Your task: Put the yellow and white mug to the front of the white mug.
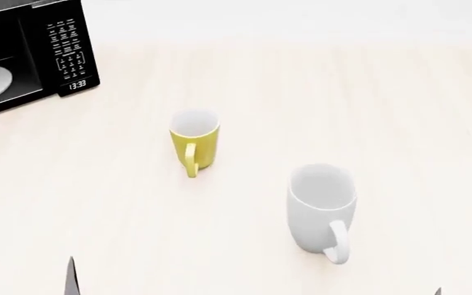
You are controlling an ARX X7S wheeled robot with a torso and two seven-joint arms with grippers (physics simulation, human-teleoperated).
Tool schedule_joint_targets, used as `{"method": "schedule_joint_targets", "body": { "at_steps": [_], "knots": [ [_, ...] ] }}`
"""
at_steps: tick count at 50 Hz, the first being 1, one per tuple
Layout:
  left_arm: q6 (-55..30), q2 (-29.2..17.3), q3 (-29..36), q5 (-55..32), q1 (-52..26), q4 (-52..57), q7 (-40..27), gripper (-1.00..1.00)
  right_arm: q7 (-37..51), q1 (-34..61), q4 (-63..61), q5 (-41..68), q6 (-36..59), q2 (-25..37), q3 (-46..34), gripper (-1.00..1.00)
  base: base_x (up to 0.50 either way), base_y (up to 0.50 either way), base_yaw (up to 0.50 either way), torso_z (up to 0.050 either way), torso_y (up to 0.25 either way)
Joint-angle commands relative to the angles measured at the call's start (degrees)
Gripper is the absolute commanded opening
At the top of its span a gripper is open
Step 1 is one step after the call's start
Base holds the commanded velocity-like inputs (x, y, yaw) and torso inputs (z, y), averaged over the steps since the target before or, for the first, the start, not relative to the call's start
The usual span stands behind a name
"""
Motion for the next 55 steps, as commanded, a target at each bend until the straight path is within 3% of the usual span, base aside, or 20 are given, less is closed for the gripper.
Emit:
{"method": "schedule_joint_targets", "body": {
  "at_steps": [1,20,25,29,33,45,50,51,52,55],
  "knots": [
    [0.0,-0.6,0.5,-0.7,0.4,1.1,-0.4,1.00,-1.8,-1.0,-0.3,2.2,-3.6,0.3,0.1,1.00,0.50,-0.02,0.00,0.000,0.000],
    [1.1,-1.4,1.6,-2.3,0.8,0.9,0.3,1.00,-4.4,-1.7,0.9,2.1,-6.9,1.3,-1.9,1.00,0.37,-0.37,0.00,0.000,0.000],
    [1.2,-1.6,1.9,-2.6,0.8,0.8,0.4,1.00,-3.6,-0.8,1.3,0.8,-4.8,1.6,-3.2,1.00,0.40,-0.33,0.00,0.000,0.000],
    [0.9,-1.5,1.8,-3.2,0.2,-0.4,0.3,1.00,2.4,2.8,2.7,-1.9,6.5,1.1,-3.6,1.00,0.12,-0.06,0.00,0.000,0.000],
    [-0.2,-1.3,1.6,-4.4,-0.2,-0.7,0.2,1.00,4.7,3.0,1.9,-5.4,7.2,1.1,-4.7,1.00,0.00,0.00,0.00,0.000,0.000],
    [-8.1,-1.2,0.3,-9.8,-2.0,-0.4,-0.2,1.00,4.9,3.3,1.7,-2.6,8.4,0.8,-3.7,1.00,0.00,0.00,0.00,0.000,0.000],
    [-3.7,-0.7,0.8,-7.1,-2.6,-2.2,-1.9,1.00,2.9,2.2,1.2,-1.6,5.4,1.4,-3.7,1.00,0.12,0.00,0.00,0.000,0.000],
    [-1.1,0.0,-0.1,-9.6,-2.6,-2.7,-0.4,1.00,3.0,2.3,0.9,0.2,6.3,1.1,-3.0,1.00,0.50,0.00,0.00,0.000,0.000],
    [2.7,0.8,-0.9,-7.2,-2.4,-3.3,-3.0,1.00,3.4,2.2,0.9,-0.5,6.0,1.0,-3.1,1.00,0.50,0.00,0.00,0.000,0.000],
    [0.8,0.3,0.5,-5.0,-2.6,-3.1,-4.0,1.00,3.8,2.3,1.1,-0.9,5.8,0.9,-3.3,1.00,0.50,0.00,0.00,0.000,0.000]
  ]
}}
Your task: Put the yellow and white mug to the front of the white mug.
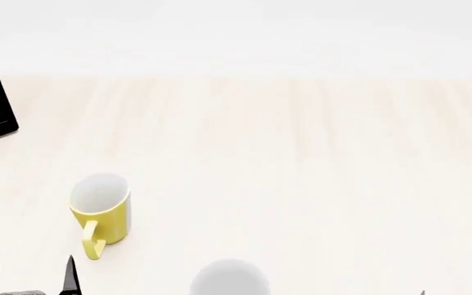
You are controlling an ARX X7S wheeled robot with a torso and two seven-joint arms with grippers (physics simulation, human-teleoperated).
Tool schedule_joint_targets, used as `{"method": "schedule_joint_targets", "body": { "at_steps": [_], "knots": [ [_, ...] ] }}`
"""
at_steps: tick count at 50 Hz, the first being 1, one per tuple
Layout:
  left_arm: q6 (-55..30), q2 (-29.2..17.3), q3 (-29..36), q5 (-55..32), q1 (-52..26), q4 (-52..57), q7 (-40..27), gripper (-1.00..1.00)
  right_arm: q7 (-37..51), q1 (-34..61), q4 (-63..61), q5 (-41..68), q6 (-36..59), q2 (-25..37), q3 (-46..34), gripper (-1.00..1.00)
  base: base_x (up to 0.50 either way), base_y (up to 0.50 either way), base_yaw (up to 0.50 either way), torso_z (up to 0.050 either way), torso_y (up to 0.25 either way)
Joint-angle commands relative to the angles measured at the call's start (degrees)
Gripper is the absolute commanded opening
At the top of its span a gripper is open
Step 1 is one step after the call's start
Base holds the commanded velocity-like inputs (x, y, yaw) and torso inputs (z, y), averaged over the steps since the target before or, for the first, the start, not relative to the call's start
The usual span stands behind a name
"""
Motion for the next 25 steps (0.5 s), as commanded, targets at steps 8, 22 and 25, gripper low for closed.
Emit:
{"method": "schedule_joint_targets", "body": {
  "at_steps": [8,22,25],
  "knots": [
    [2.0,-0.6,1.9,1.8,-0.5,0.1,-1.1,1.00,0.8,-0.1,-0.1,0.5,-0.9,-0.2,-0.2,1.00,0.08,0.00,0.00,0.000,0.000],
    [-5.2,-2.1,2.7,-1.6,-1.1,1.8,0.6,1.00,0.3,0.1,0.2,1.3,-0.9,0.4,-1.0,1.00,0.00,0.00,0.00,0.000,0.000],
    [-6.3,-2.7,3.3,-1.7,-1.2,2.7,1.1,1.00,0.3,0.2,0.4,1.4,-1.0,0.5,-1.0,1.00,0.00,0.00,0.00,0.000,0.000]
  ]
}}
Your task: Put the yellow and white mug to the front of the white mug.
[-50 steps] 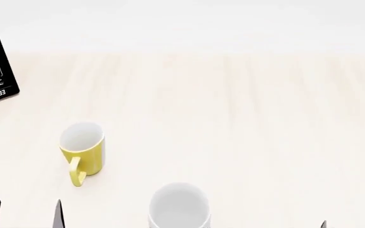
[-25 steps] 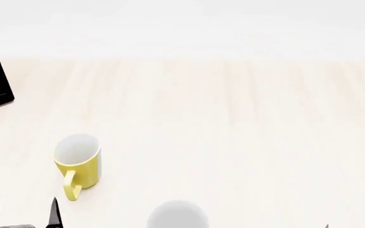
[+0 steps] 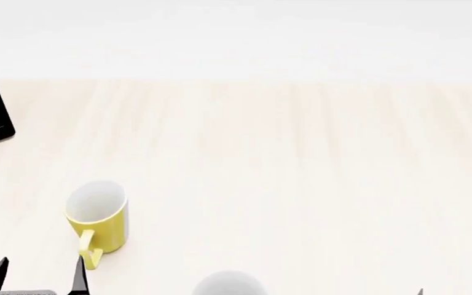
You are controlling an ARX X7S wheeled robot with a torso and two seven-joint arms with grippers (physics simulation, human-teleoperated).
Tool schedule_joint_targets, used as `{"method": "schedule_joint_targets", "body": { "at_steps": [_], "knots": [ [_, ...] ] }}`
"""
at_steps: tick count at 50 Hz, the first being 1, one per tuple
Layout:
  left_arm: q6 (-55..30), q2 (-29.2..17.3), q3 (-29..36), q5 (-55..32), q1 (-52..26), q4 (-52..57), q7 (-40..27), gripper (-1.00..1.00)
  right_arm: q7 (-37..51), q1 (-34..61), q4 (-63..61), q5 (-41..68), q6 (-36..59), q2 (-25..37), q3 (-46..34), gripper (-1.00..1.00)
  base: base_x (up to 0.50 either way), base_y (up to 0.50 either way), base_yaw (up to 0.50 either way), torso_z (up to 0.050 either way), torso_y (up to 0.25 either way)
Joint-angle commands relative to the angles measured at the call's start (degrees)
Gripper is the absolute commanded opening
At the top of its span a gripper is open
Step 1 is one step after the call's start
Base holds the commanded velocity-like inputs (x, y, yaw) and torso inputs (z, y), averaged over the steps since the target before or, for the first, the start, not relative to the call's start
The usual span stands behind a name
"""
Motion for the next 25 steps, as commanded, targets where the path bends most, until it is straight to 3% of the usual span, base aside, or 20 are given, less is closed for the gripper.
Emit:
{"method": "schedule_joint_targets", "body": {
  "at_steps": [1,25],
  "knots": [
    [-4.6,-1.3,1.2,-1.3,-0.6,1.6,0.9,1.00,-0.2,0.2,0.3,0.3,-0.1,0.3,-0.7,1.00,0.00,0.00,0.00,0.000,0.000],
    [-4.0,2.2,4.0,1.2,-11.0,-14.9,-1.2,1.00,0.2,1.0,1.7,0.1,-0.3,0.9,-2.0,1.00,0.00,0.00,0.00,0.000,0.000]
  ]
}}
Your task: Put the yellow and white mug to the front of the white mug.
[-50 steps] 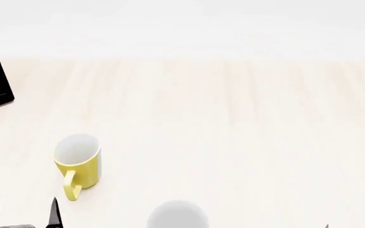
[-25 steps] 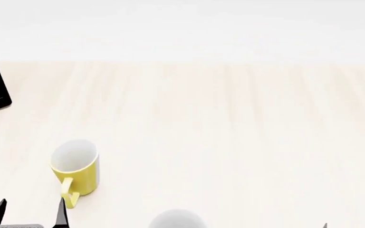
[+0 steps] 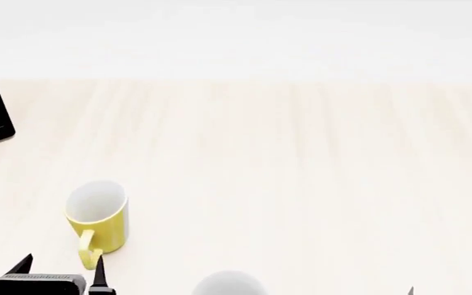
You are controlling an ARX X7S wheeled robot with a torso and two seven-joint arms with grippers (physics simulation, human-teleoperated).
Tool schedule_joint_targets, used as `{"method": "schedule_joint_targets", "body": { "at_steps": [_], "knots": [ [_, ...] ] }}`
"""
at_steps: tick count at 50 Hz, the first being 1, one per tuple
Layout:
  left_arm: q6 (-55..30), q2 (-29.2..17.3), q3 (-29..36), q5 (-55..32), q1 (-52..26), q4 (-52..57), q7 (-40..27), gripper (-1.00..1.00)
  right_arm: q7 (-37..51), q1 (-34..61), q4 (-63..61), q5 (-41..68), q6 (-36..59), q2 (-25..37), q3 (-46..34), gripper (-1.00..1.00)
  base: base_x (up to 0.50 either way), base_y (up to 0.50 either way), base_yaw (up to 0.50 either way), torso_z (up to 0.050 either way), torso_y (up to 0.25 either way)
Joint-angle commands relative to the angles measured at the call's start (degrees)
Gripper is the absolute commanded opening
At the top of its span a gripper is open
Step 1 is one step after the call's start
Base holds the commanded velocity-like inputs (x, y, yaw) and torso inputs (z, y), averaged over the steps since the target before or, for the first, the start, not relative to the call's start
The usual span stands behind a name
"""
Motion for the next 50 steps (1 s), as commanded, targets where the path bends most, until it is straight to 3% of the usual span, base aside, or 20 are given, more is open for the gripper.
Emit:
{"method": "schedule_joint_targets", "body": {
  "at_steps": [1,40,41,50],
  "knots": [
    [0.3,1.7,1.2,1.1,-4.6,-6.9,-1.3,1.00,0.2,0.2,0.5,0.1,-0.1,0.3,-0.4,1.00,0.00,0.00,0.00,0.000,0.000],
    [1.4,2.8,2.8,-2.1,-10.4,-16.8,-0.4,1.00,1.3,0.5,0.8,0.0,0.0,1.1,-1.9,1.00,0.00,0.00,0.00,0.000,0.000],
    [1.4,2.8,2.8,-2.4,-10.7,-17.3,-0.2,-1.00,1.3,0.5,0.8,0.0,0.0,1.1,-1.9,1.00,0.00,0.00,0.00,0.000,0.000],
    [1.7,2.7,2.7,-3.2,-11.4,-18.8,-0.1,-1.00,1.5,0.5,1.0,0.2,-0.1,1.3,-2.1,1.00,0.00,0.00,0.00,0.000,0.000]
  ]
}}
